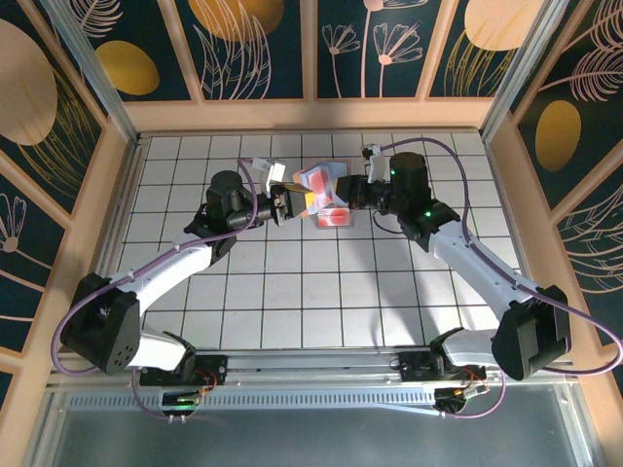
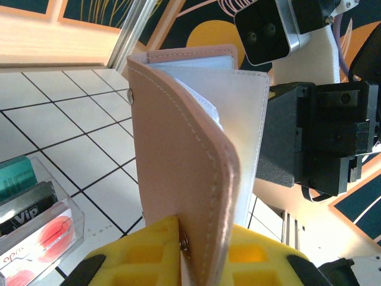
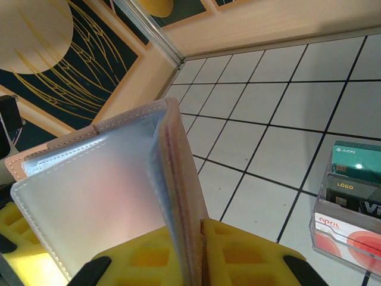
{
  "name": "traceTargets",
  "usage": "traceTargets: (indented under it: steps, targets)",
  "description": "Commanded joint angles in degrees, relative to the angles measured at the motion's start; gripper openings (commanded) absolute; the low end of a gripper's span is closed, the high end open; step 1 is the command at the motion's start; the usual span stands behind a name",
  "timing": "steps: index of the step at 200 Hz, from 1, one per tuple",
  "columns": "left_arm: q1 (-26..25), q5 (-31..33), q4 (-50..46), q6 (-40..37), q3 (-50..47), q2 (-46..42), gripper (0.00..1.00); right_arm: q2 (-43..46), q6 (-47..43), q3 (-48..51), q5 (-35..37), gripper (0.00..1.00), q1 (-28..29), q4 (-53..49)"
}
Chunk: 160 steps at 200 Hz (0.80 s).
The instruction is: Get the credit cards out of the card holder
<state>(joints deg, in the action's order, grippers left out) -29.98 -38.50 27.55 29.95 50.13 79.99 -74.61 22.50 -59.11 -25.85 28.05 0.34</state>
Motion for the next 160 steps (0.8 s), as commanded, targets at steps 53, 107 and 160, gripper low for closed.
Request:
traceTargets:
  steps: [53, 107, 160]
  targets:
    - [-0.39, -1.31, 2.35, -0.78, 0.12, -1.11, 0.06, 0.25, -0.05, 0.49, -3.6, 0.36, 0.12, 3.28]
    - [-0.43, 0.78, 1.66, -0.45, -0.03, -0.63, 0.0, 1.69, -0.02, 1.3, -5.84, 0.56, 0.07, 4.96]
    - [-0.43, 1.23, 1.81, 0.09, 0.21, -0.69, 0.0, 2.54, -1.03, 2.26, -6.5, 0.79, 0.73, 5.86]
